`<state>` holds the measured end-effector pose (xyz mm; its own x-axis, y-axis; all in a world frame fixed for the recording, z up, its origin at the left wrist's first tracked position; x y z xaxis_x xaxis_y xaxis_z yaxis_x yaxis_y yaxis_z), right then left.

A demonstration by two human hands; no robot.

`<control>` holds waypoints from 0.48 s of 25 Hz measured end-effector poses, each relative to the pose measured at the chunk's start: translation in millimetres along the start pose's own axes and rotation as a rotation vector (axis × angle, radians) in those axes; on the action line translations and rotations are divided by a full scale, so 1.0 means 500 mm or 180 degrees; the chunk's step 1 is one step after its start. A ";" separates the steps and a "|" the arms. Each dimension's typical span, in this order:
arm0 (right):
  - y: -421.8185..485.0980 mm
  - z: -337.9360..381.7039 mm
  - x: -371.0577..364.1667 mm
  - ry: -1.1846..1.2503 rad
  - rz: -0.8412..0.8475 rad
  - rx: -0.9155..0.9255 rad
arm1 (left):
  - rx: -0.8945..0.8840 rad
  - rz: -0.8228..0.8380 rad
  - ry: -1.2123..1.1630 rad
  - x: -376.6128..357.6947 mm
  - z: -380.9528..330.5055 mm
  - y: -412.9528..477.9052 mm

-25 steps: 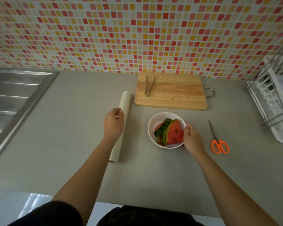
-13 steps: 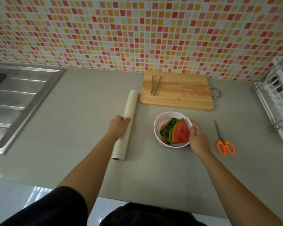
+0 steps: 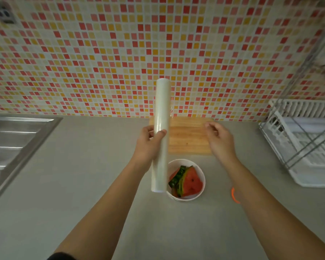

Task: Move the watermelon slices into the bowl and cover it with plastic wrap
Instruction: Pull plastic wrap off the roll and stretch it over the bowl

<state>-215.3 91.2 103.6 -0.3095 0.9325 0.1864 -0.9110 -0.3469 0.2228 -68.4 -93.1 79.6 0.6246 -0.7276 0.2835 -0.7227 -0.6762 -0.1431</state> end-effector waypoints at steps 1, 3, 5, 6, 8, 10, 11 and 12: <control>0.016 0.028 -0.008 0.0213 0.0067 -0.0054 | -0.0047 0.0063 -0.0115 -0.017 -0.018 -0.007; 0.040 0.070 -0.027 0.0658 0.0199 -0.0238 | -0.0162 0.0143 -0.0235 -0.043 -0.043 -0.020; 0.059 0.102 -0.037 0.0961 0.0222 -0.0344 | -0.0306 0.0182 -0.0228 -0.062 -0.064 -0.030; 0.069 0.114 -0.040 0.1088 0.0200 -0.0392 | -0.0357 0.0212 -0.0257 -0.069 -0.073 -0.034; 0.085 0.126 -0.045 0.1284 0.0208 -0.0511 | -0.0430 0.0289 -0.0268 -0.084 -0.085 -0.040; 0.093 0.129 -0.052 0.1389 0.0286 -0.0624 | -0.0470 0.0288 -0.0178 -0.090 -0.091 -0.045; 0.094 0.129 -0.052 0.1431 0.0278 -0.0636 | -0.0482 0.0274 -0.0168 -0.090 -0.092 -0.047; 0.095 0.131 -0.050 0.1500 0.0243 -0.0607 | -0.0501 0.0269 -0.0179 -0.091 -0.092 -0.048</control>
<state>-233.1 44.7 172.0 -0.4262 0.8646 -0.2662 -0.9010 -0.4322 0.0386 -93.1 -38.6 113.8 0.5721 -0.7894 0.2225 -0.8079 -0.5892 -0.0129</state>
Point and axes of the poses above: each hand's wrist, its own y-axis towards the middle knuckle, its own x-axis out of the back of the hand, z = x × y, the point moved 8 cm from there along y, towards the middle knuckle, and after that the axes turned 12 degrees about y, right-handed, at the moved point
